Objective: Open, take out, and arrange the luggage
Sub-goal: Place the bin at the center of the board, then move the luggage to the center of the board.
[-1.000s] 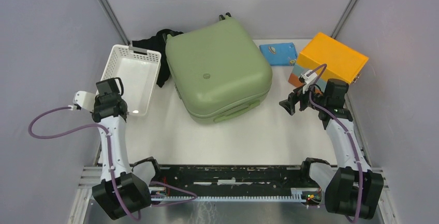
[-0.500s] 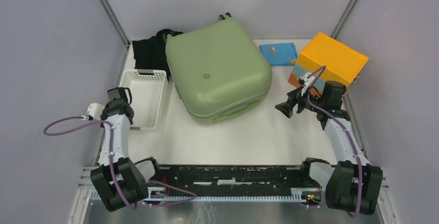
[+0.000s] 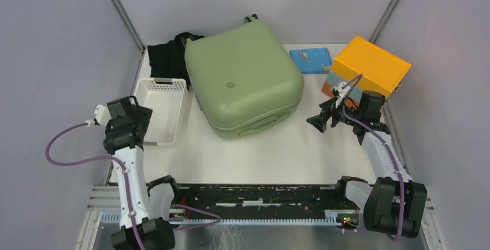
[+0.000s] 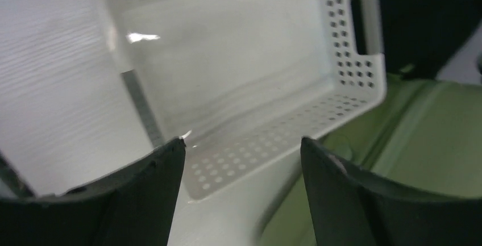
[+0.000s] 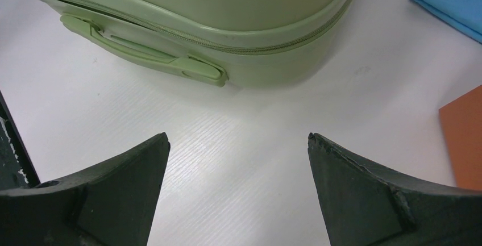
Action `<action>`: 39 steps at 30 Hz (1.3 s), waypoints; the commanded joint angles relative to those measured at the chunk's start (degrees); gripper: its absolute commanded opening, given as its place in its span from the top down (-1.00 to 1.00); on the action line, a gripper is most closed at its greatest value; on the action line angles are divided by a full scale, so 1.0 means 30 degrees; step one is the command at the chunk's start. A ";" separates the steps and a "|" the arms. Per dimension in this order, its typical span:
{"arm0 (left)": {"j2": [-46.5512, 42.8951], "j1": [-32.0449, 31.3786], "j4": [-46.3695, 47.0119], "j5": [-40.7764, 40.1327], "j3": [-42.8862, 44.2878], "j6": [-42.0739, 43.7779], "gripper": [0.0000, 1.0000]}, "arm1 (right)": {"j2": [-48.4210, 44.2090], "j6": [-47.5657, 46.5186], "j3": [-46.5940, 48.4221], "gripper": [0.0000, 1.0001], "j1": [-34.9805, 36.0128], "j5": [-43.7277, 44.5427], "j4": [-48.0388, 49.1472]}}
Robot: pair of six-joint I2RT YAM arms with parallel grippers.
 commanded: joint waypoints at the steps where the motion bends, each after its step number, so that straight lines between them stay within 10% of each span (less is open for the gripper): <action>1: -0.1368 -0.1467 0.3790 1.0923 0.0862 0.5976 -0.61 | 0.0097 -0.1836 0.0204 -0.96 -0.0042 -0.1372 -0.0114; 4: -0.2112 -0.4189 0.6680 1.5616 0.0470 0.5947 -0.70 | 0.0156 -0.2884 0.0146 -0.96 -0.0025 -0.1978 -0.0543; 11: -0.2804 -1.2627 0.8061 1.3942 0.1914 0.6523 -0.75 | -0.0278 -0.5973 -0.0128 -0.96 -0.0314 -0.3083 -0.1779; 21: 0.4353 -3.0970 0.9257 -0.0305 0.5042 1.1743 -0.79 | 0.0296 -1.1438 0.0622 -0.96 -0.0484 -0.2950 -0.6514; 32: 1.4454 -3.1582 0.7242 -0.1844 1.0407 1.6159 -0.91 | 0.1116 -1.0899 0.1980 -0.96 -0.0539 -0.0646 -0.7481; 39: 1.8825 -3.0654 0.5371 -0.2143 1.2950 1.6830 -0.61 | -0.0499 -0.8333 0.0567 -0.96 -0.0538 0.1225 -0.3835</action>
